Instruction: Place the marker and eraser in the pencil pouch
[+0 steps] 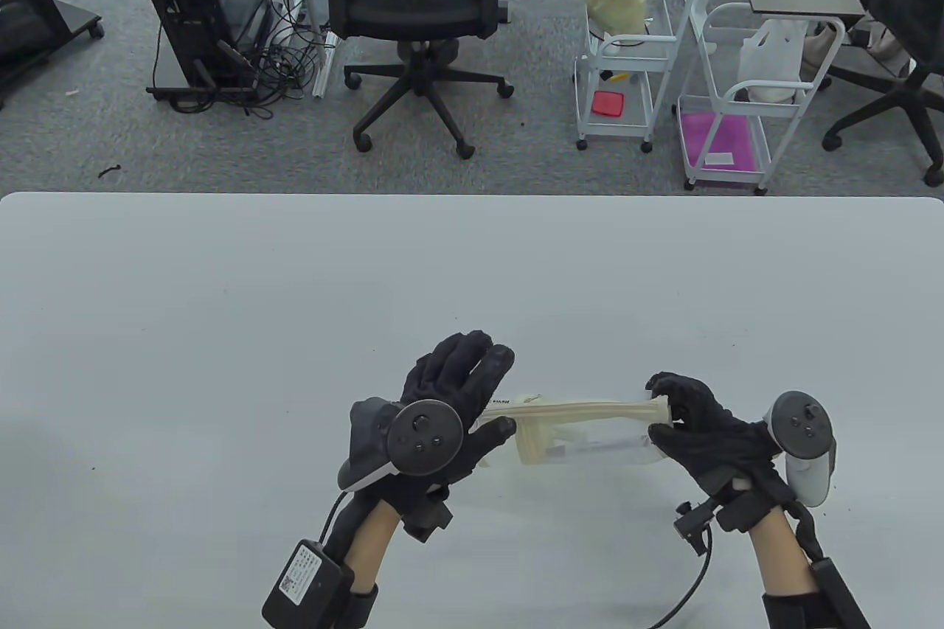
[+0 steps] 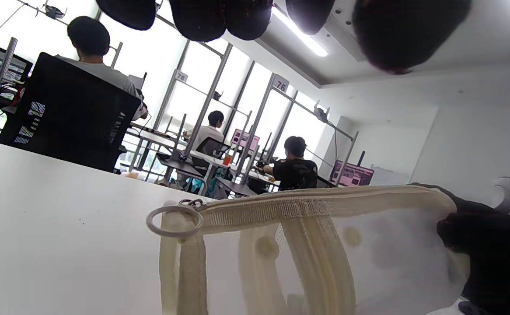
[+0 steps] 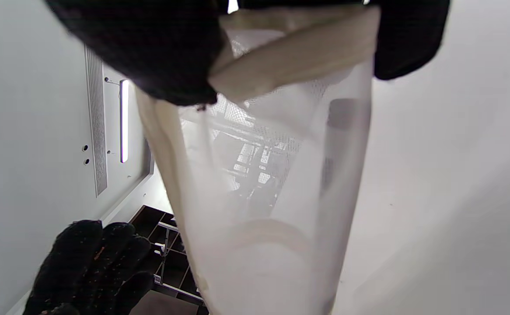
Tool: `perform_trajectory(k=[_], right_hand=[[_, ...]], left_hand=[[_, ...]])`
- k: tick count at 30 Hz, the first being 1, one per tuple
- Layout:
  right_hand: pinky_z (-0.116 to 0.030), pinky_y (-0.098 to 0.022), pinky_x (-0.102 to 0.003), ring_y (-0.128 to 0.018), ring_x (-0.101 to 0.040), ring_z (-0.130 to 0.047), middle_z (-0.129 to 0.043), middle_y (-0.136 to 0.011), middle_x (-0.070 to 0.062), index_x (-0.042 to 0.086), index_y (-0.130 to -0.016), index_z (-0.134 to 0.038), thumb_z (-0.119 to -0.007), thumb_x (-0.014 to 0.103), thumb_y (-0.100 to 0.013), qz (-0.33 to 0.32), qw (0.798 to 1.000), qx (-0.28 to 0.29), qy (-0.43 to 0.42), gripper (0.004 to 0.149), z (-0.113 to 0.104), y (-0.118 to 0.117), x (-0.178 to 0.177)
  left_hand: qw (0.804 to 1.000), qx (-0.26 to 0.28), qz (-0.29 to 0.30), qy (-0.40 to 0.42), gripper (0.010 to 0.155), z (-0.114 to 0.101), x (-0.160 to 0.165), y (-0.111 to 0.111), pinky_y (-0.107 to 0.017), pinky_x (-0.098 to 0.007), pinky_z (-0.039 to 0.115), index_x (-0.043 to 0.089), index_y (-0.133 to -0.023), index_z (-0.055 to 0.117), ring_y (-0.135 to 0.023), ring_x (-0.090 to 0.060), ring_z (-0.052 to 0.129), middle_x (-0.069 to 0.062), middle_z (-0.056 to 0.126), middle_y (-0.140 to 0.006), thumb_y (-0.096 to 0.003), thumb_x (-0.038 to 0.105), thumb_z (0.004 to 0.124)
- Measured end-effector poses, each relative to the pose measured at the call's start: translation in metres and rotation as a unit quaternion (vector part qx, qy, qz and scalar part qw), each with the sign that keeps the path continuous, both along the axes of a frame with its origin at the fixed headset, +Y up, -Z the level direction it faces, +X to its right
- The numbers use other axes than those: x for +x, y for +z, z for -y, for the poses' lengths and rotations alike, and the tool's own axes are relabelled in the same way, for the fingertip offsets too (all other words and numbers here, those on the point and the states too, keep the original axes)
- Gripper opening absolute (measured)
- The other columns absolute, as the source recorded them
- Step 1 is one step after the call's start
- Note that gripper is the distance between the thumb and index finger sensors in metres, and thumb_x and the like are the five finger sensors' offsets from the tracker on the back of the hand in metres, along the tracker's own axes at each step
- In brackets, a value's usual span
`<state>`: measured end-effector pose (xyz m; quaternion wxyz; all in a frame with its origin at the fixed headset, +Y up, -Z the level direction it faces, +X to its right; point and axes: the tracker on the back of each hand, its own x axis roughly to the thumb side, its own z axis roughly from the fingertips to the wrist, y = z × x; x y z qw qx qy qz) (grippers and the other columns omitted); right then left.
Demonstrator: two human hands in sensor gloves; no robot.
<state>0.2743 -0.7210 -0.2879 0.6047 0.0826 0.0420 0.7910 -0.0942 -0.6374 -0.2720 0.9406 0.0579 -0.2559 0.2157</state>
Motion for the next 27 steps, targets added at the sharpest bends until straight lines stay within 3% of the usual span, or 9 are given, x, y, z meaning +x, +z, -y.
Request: perform_trajectory(k=[12, 27], right_hand=[[-0.065, -0.060, -0.063, -0.093, -0.051, -0.071, -0.050, -0.109, -0.018, 0.020, -0.099, -0.055, -0.085, 0.033, -0.041, 0.016, 0.995, -0.071, 0.068, 0.066, 0.032, -0.012, -0.010], [-0.058, -0.064, -0.063, -0.094, -0.051, -0.065, -0.048, -0.109, -0.019, 0.017, -0.103, -0.051, -0.086, 0.033, -0.040, 0.033, 0.985, -0.105, 0.136, 0.074, 0.040, -0.014, -0.009]], left_hand=[[1.000, 0.003, -0.009, 0.015, 0.077, 0.012, -0.003, -0.002, -0.079, -0.064, 0.053, 0.032, -0.116, 0.042, -0.115, -0.039, 0.054, -0.010, 0.048, -0.126, -0.0478, 0.057, 0.069], [1.000, -0.006, -0.028, 0.009, 0.077, 0.021, -0.011, -0.009, -0.079, -0.064, 0.054, 0.032, -0.116, 0.043, -0.114, -0.040, 0.055, -0.011, 0.050, -0.125, -0.0478, 0.056, 0.069]])
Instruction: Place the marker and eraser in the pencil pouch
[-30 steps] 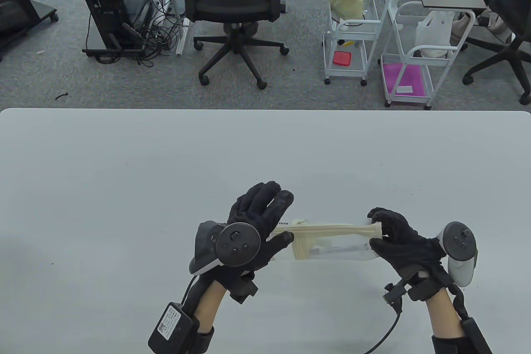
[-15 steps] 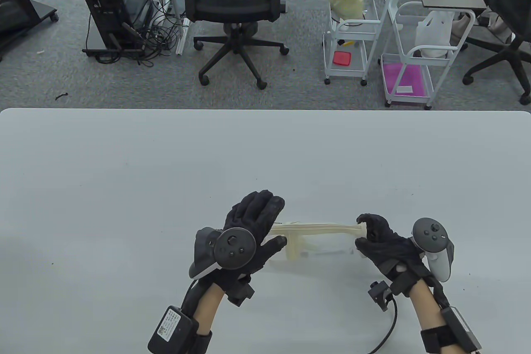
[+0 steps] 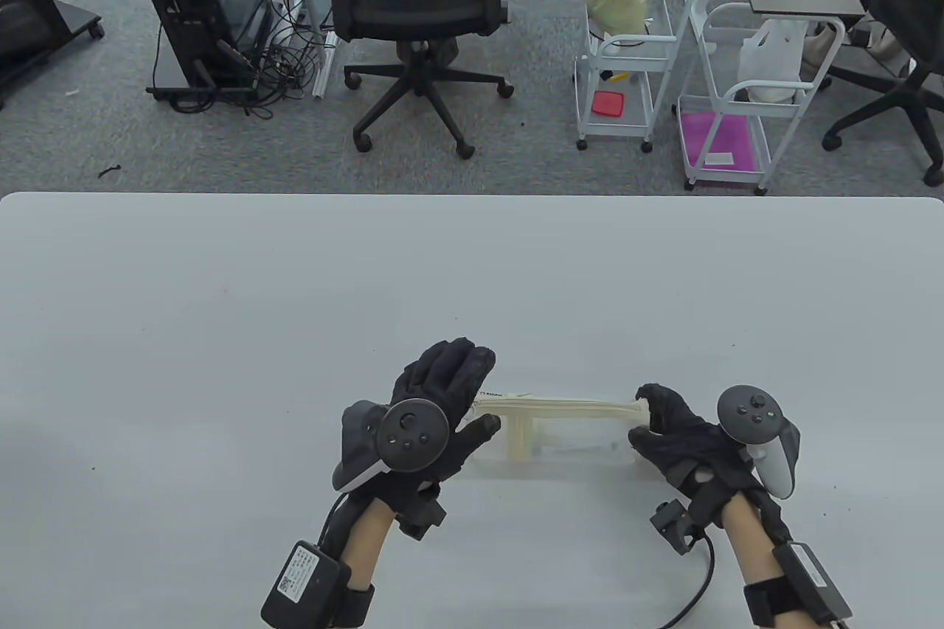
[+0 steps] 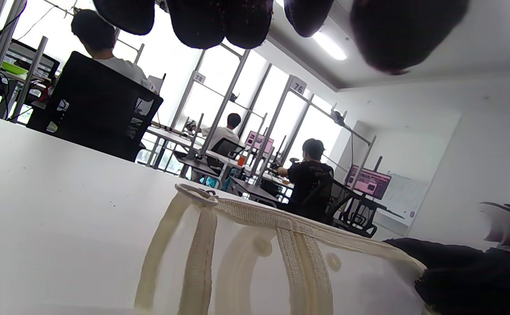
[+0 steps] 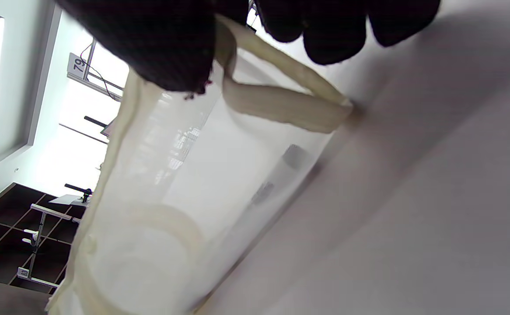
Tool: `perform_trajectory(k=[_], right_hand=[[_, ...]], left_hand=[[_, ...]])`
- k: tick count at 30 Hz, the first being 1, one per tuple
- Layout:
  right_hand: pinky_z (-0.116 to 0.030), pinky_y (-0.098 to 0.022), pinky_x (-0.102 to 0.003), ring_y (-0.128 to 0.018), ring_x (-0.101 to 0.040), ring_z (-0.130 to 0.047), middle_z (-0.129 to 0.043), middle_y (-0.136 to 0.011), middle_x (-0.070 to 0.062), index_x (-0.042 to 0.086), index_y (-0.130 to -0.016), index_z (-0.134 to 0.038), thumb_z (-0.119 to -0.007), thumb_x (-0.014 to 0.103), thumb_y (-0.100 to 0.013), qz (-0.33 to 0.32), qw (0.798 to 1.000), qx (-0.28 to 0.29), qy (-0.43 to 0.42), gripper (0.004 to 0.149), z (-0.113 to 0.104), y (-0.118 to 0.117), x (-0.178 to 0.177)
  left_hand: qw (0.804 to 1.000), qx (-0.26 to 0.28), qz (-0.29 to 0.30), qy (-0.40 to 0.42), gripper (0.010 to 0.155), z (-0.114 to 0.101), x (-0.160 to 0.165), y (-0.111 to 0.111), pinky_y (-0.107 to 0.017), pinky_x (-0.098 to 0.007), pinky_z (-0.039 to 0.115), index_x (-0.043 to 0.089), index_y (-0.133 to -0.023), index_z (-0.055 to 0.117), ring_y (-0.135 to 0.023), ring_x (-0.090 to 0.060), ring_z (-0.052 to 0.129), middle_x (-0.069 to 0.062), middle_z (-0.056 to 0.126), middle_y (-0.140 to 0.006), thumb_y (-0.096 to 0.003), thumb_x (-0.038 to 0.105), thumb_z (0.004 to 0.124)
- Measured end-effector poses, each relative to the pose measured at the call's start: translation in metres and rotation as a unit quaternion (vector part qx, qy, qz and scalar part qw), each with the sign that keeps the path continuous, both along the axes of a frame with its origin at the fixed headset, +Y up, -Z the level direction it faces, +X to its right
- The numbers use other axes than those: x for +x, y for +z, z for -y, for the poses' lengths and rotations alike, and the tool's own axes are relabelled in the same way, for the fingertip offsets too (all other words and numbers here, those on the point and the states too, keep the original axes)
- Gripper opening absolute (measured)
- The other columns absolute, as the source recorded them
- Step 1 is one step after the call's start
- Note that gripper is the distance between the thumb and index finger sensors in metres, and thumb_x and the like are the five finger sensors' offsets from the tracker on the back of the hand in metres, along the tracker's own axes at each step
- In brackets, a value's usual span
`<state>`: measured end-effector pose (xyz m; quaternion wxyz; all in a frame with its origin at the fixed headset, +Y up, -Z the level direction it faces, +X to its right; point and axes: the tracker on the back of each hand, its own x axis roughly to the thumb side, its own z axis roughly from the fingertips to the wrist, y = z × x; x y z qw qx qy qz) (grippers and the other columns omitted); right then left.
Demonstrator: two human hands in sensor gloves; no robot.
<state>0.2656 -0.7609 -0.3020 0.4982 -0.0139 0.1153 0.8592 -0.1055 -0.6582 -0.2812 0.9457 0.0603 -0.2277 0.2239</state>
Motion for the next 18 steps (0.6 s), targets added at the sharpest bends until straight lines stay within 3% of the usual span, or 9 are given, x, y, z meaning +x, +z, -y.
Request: perform_trajectory(k=[10, 18], right_hand=[[-0.057, -0.064, -0.063, -0.096, -0.051, -0.062, -0.045, -0.109, -0.018, 0.018, -0.104, -0.051, -0.088, 0.035, -0.039, 0.016, 0.999, 0.030, 0.028, 0.077, -0.008, 0.000, 0.006], [-0.054, -0.066, -0.064, -0.100, -0.049, -0.057, -0.044, -0.111, -0.015, 0.018, -0.105, -0.051, -0.087, 0.038, -0.039, 0.059, 0.981, 0.143, 0.119, 0.078, -0.042, 0.009, 0.021]], left_hand=[[1.000, -0.002, -0.001, -0.002, 0.077, 0.001, 0.000, 0.000, -0.079, -0.064, 0.054, 0.031, -0.116, 0.043, -0.114, -0.040, 0.055, -0.011, 0.050, -0.125, -0.0479, 0.056, 0.069], [1.000, 0.007, -0.006, -0.006, 0.078, 0.001, 0.001, 0.000, -0.079, -0.064, 0.053, 0.030, -0.116, 0.041, -0.115, -0.040, 0.053, -0.011, 0.047, -0.126, -0.0480, 0.056, 0.068]])
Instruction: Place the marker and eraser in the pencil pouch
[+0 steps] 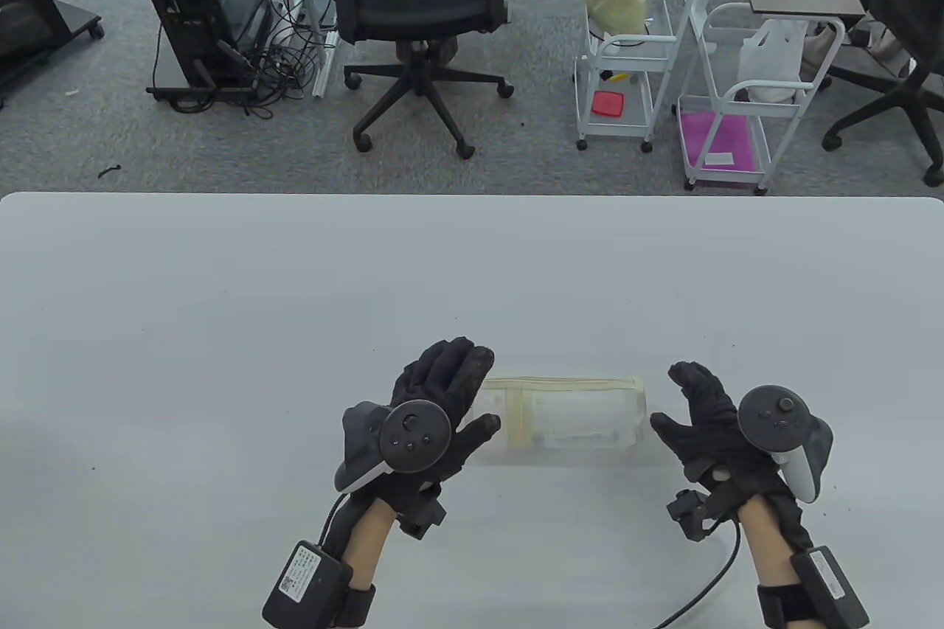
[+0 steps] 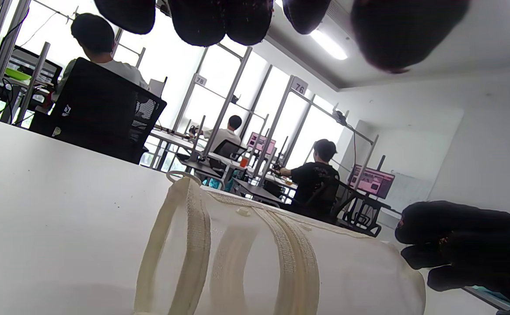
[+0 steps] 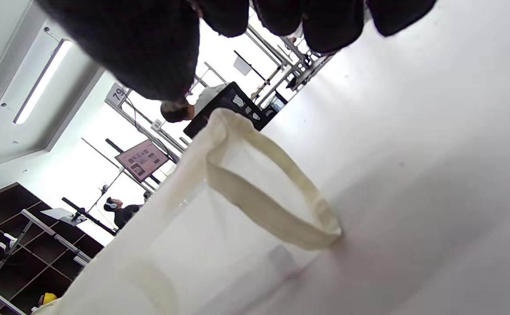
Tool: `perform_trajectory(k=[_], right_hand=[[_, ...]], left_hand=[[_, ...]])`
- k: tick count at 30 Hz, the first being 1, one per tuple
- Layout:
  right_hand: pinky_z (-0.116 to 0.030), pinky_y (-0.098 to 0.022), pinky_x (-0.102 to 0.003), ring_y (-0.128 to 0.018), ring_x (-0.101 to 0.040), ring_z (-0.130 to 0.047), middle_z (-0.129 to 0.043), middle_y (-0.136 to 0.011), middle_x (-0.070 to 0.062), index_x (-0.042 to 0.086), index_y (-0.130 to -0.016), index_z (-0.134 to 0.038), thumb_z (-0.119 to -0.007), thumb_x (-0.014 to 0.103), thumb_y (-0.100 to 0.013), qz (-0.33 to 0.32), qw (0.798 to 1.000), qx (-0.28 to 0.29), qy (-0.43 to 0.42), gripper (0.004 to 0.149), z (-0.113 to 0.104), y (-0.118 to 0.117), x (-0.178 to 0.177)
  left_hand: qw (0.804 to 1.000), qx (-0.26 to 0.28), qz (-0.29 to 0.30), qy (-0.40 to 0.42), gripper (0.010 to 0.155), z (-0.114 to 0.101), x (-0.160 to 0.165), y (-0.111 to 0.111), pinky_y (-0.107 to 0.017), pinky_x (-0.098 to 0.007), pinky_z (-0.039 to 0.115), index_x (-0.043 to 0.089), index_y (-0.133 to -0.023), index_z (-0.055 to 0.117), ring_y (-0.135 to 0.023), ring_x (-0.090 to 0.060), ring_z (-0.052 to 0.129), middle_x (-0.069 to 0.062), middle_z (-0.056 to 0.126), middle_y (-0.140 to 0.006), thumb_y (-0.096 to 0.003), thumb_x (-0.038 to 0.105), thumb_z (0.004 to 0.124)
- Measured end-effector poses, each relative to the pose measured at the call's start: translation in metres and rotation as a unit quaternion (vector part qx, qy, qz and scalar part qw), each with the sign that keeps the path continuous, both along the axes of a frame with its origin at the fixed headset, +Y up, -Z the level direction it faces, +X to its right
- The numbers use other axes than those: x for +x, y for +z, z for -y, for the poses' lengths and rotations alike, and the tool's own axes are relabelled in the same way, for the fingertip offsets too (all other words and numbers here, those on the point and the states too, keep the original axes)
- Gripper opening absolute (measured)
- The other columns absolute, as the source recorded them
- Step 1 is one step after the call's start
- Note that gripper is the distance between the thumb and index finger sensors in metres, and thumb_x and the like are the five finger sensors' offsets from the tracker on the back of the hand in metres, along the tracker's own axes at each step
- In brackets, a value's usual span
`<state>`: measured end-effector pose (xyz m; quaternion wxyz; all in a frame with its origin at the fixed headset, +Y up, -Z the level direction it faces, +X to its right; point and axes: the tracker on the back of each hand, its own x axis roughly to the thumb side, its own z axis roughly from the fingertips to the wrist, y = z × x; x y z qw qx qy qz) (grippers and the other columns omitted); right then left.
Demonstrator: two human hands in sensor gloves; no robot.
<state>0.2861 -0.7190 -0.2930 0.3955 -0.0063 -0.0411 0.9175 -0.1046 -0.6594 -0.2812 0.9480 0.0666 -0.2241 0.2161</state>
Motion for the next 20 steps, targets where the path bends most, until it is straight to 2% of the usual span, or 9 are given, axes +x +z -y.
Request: perform_trajectory(k=[4, 10, 15, 20], right_hand=[[-0.046, -0.070, -0.064, -0.105, -0.048, -0.047, -0.041, -0.113, -0.012, 0.020, -0.108, -0.048, -0.085, 0.043, -0.038, -0.003, 0.997, 0.065, 0.041, 0.082, -0.020, 0.009, 0.001], [-0.035, -0.073, -0.063, -0.110, -0.045, -0.031, -0.028, -0.116, -0.008, 0.025, -0.109, -0.036, -0.084, 0.050, -0.037, -0.055, 0.991, 0.109, 0.060, 0.090, -0.038, 0.023, -0.010], [-0.033, -0.073, -0.063, -0.110, -0.044, -0.028, -0.026, -0.116, -0.007, 0.027, -0.109, -0.034, -0.084, 0.052, -0.036, -0.085, 0.984, 0.140, 0.065, 0.092, -0.046, 0.030, -0.020], [-0.034, -0.073, -0.063, -0.110, -0.044, -0.028, -0.027, -0.116, -0.007, 0.027, -0.109, -0.035, -0.083, 0.052, -0.036, -0.094, 0.983, 0.144, 0.068, 0.091, -0.046, 0.031, -0.023]], left_hand=[[1.000, 0.014, -0.003, 0.002, 0.080, -0.001, 0.000, 0.000, -0.080, -0.064, 0.051, 0.028, -0.117, 0.036, -0.117, -0.041, 0.048, -0.011, 0.041, -0.127, -0.0485, 0.055, 0.068], [0.999, 0.048, -0.008, 0.007, 0.083, -0.007, -0.002, 0.006, -0.080, -0.065, 0.048, 0.028, -0.117, 0.033, -0.118, -0.041, 0.043, -0.012, 0.035, -0.128, -0.0476, 0.058, 0.068], [0.998, 0.063, -0.007, 0.009, 0.085, -0.011, -0.001, 0.010, -0.080, -0.065, 0.048, 0.028, -0.117, 0.032, -0.118, -0.041, 0.043, -0.011, 0.034, -0.128, -0.0469, 0.059, 0.068], [0.997, 0.075, -0.007, 0.006, 0.085, -0.013, 0.000, 0.012, -0.080, -0.065, 0.049, 0.028, -0.117, 0.033, -0.118, -0.041, 0.044, -0.012, 0.035, -0.128, -0.0468, 0.059, 0.068]])
